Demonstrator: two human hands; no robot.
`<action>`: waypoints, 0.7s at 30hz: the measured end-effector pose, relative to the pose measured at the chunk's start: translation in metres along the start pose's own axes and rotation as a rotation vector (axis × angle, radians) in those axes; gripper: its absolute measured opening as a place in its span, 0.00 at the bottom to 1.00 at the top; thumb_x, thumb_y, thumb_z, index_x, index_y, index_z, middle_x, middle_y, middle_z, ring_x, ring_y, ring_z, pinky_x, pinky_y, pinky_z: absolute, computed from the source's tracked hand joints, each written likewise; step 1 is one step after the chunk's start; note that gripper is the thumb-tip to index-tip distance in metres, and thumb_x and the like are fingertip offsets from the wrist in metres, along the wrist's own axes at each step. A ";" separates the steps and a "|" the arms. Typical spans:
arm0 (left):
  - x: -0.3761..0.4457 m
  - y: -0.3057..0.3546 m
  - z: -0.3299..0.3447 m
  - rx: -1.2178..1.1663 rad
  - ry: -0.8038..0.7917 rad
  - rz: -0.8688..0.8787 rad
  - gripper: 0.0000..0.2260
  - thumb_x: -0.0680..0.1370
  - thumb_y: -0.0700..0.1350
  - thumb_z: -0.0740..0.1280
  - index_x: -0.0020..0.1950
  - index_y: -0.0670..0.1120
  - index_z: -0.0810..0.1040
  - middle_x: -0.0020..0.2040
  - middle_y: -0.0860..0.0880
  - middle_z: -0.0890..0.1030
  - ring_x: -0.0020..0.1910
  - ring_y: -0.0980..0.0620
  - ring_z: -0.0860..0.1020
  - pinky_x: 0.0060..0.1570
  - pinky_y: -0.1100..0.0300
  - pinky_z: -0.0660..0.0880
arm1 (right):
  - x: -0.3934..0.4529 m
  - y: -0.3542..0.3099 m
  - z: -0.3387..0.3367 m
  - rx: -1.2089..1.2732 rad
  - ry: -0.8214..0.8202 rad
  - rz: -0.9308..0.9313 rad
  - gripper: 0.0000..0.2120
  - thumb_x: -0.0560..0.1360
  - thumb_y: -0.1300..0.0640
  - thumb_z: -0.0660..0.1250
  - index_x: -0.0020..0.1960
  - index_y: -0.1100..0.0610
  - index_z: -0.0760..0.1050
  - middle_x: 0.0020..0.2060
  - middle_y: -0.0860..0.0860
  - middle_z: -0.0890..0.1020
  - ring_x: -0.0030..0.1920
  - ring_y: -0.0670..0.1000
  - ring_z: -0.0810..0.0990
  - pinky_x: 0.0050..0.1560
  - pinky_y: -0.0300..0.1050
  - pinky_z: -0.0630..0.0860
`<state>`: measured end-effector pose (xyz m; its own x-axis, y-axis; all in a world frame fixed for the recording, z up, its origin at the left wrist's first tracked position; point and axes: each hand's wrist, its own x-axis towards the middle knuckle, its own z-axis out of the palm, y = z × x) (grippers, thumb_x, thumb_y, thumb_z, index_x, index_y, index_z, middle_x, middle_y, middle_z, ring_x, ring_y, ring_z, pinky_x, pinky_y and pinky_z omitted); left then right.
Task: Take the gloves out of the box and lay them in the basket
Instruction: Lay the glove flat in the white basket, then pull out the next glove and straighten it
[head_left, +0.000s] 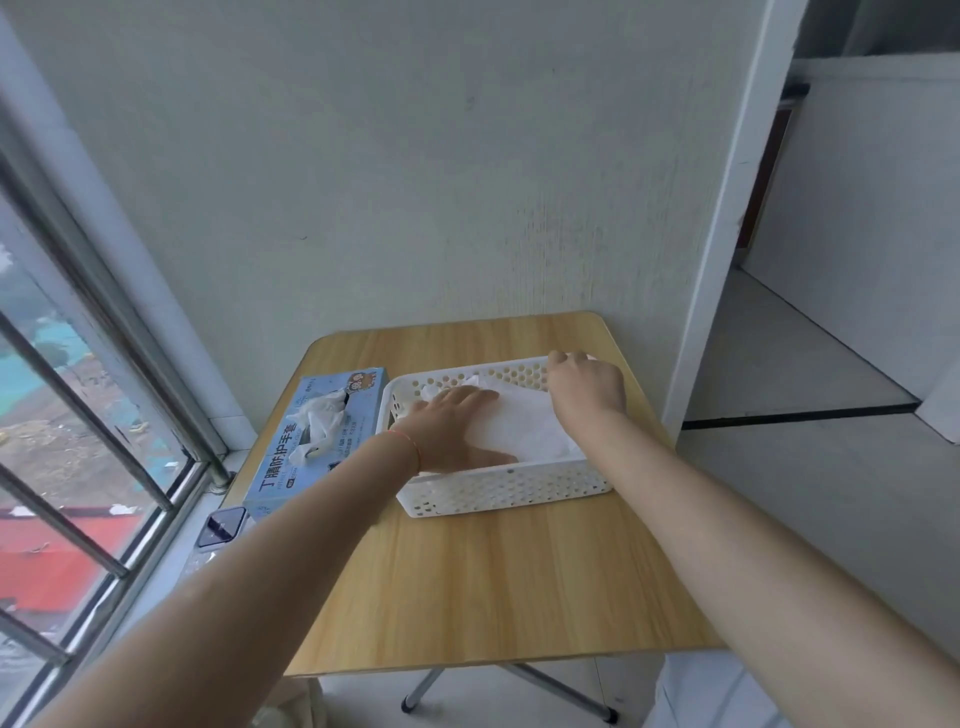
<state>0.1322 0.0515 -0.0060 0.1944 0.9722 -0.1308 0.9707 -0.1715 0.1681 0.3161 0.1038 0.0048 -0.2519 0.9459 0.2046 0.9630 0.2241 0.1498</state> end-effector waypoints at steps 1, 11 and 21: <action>-0.001 0.000 -0.003 -0.081 0.028 0.001 0.45 0.68 0.74 0.64 0.79 0.56 0.55 0.79 0.53 0.57 0.78 0.49 0.56 0.75 0.42 0.55 | 0.000 -0.002 -0.002 0.008 0.042 0.004 0.16 0.75 0.66 0.63 0.62 0.61 0.67 0.54 0.56 0.77 0.48 0.54 0.81 0.35 0.43 0.67; -0.048 -0.093 -0.036 -0.283 0.394 -0.184 0.26 0.78 0.64 0.62 0.71 0.52 0.70 0.71 0.50 0.70 0.67 0.47 0.72 0.67 0.46 0.68 | 0.020 -0.120 -0.044 0.353 0.169 -0.223 0.09 0.80 0.59 0.57 0.56 0.60 0.73 0.54 0.57 0.76 0.53 0.60 0.78 0.41 0.47 0.66; -0.104 -0.161 -0.005 -0.297 0.179 -0.348 0.57 0.57 0.77 0.69 0.79 0.56 0.51 0.76 0.46 0.61 0.75 0.43 0.60 0.71 0.38 0.62 | 0.033 -0.223 -0.027 0.414 -0.087 -0.315 0.15 0.76 0.43 0.61 0.41 0.53 0.76 0.51 0.52 0.77 0.59 0.56 0.71 0.57 0.52 0.64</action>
<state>-0.0452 -0.0212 -0.0145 -0.1870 0.9803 -0.0629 0.8868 0.1960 0.4186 0.0904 0.0789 0.0048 -0.5433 0.8299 0.1272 0.8036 0.5579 -0.2073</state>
